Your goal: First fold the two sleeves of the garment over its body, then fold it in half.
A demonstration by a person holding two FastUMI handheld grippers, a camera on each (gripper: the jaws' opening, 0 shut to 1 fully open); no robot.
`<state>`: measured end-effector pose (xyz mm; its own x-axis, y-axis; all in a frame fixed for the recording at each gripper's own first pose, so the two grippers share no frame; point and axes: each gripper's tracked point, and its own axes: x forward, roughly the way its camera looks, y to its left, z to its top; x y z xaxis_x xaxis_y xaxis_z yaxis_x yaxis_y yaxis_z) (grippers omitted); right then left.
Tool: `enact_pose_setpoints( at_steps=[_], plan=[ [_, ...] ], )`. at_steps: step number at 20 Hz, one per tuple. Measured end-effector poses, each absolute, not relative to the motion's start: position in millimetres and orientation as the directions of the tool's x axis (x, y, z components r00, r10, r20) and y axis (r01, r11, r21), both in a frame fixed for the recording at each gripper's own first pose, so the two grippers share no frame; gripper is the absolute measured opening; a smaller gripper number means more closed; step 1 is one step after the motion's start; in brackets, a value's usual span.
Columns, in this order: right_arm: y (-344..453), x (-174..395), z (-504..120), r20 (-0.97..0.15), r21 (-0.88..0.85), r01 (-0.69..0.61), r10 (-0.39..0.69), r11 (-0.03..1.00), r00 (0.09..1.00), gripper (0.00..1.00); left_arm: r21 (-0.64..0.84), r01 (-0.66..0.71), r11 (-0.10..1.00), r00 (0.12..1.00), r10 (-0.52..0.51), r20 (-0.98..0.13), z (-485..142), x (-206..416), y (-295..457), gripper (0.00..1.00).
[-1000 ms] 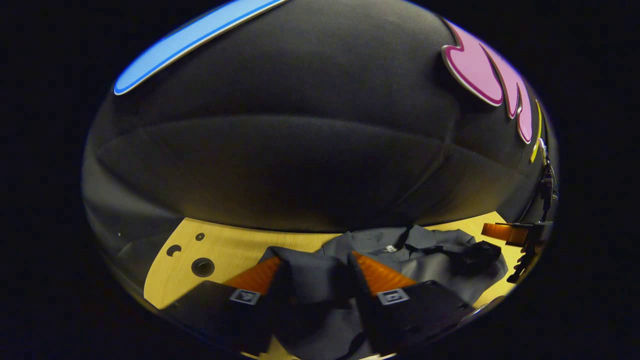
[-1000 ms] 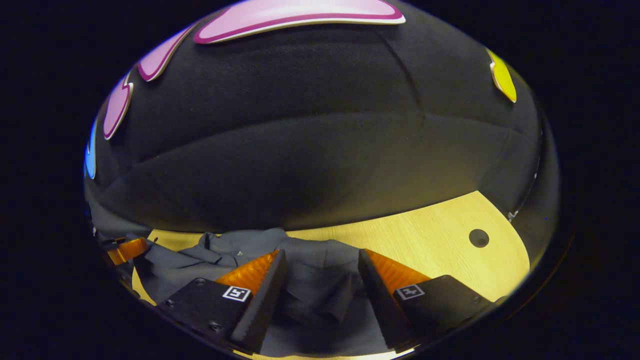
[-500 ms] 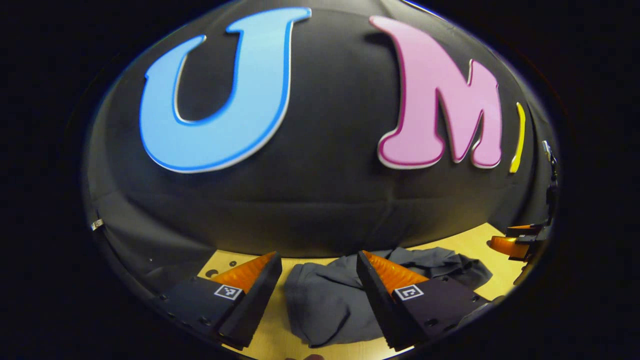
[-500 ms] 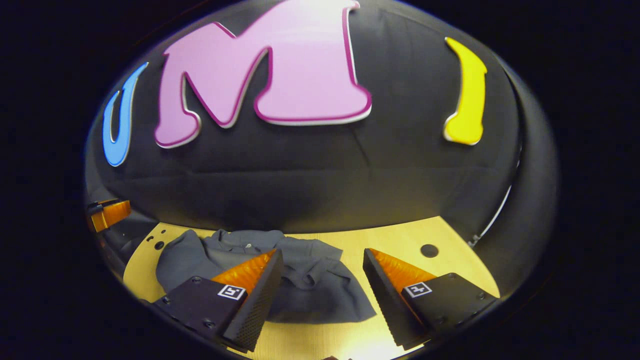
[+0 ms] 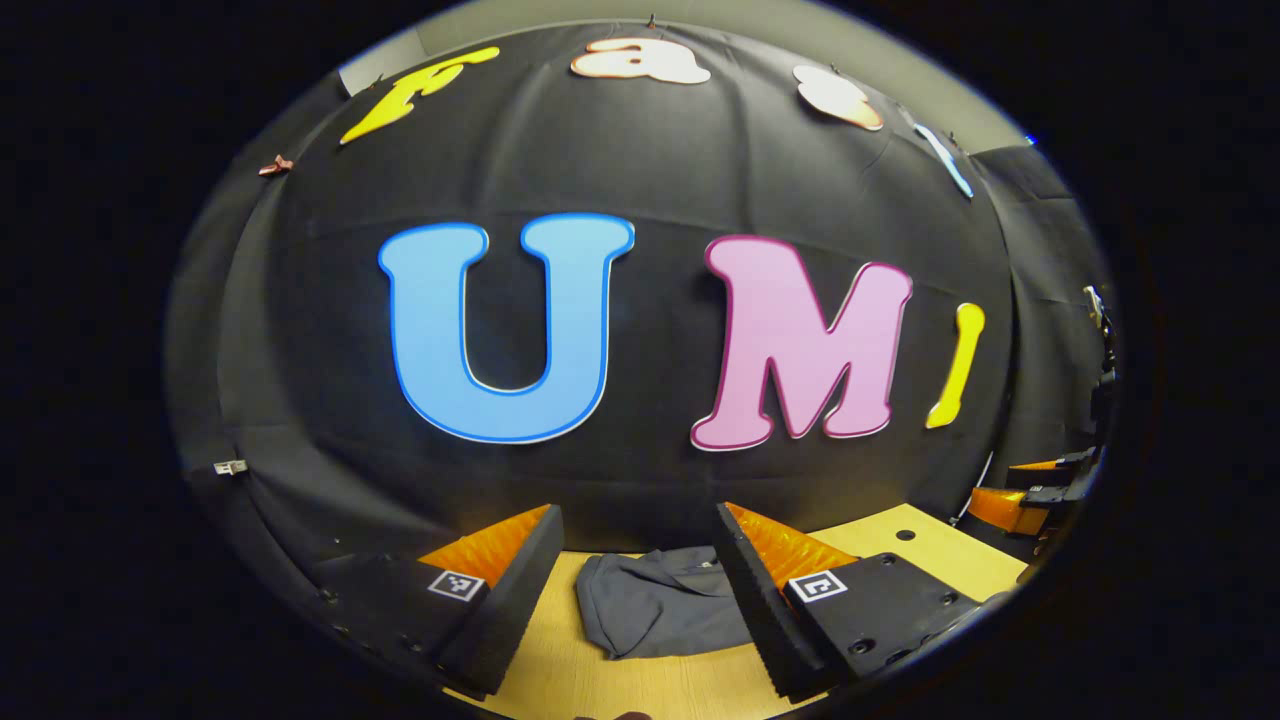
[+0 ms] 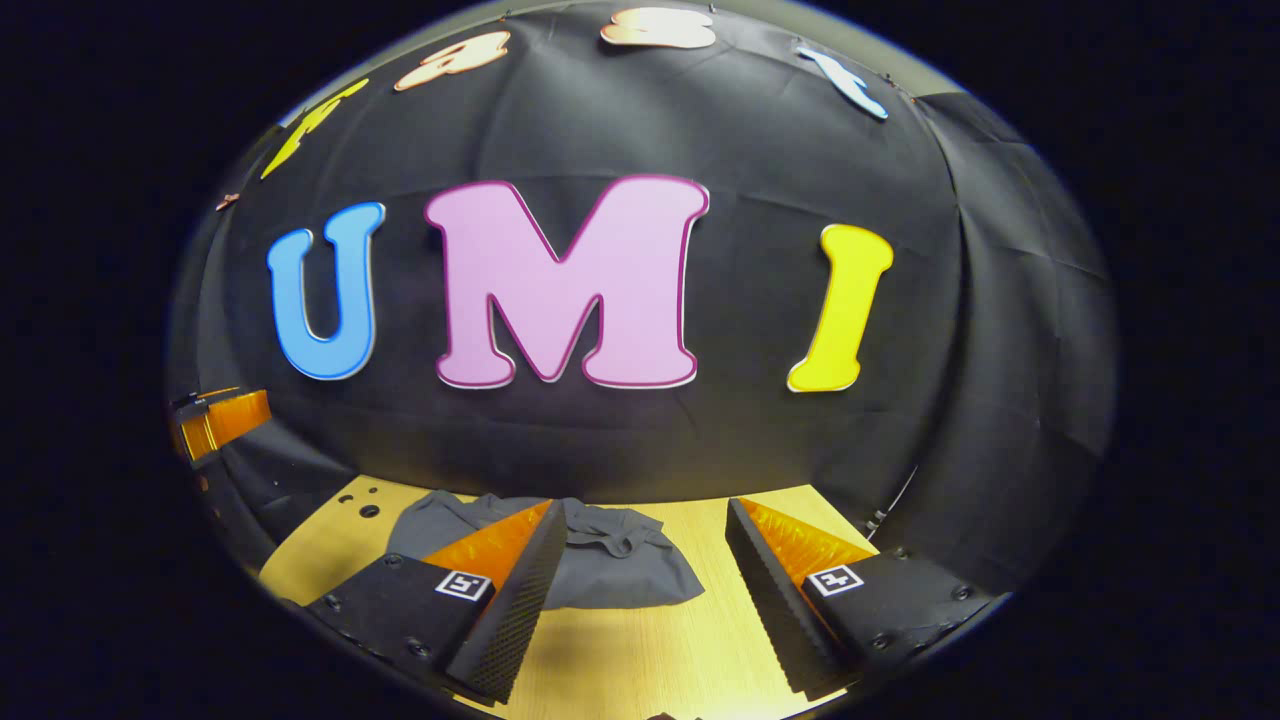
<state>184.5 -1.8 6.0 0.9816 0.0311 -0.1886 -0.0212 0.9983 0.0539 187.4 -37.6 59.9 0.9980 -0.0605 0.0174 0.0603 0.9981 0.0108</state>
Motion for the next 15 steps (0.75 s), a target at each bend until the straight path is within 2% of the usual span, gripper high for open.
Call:
enact_pose_setpoints(
  at_steps=[8, 15],
  plan=[
    [0.9, 60.0, 38.9, -0.120, 0.041, 0.000, 0.005, 0.999, 0.993, 0.98, 0.022, 0.123, 0.992, 0.992, -0.124, 0.036, 50.9, 82.6, -65.2, 0.95],
    [-18.3, 13.0, 38.3, -0.109, 0.067, 0.041, -0.033, 0.997, 0.994, 0.99, 0.003, 0.133, 0.991, 0.990, -0.133, 0.046, 36.9, 53.1, -69.6, 0.95]
  ],
)
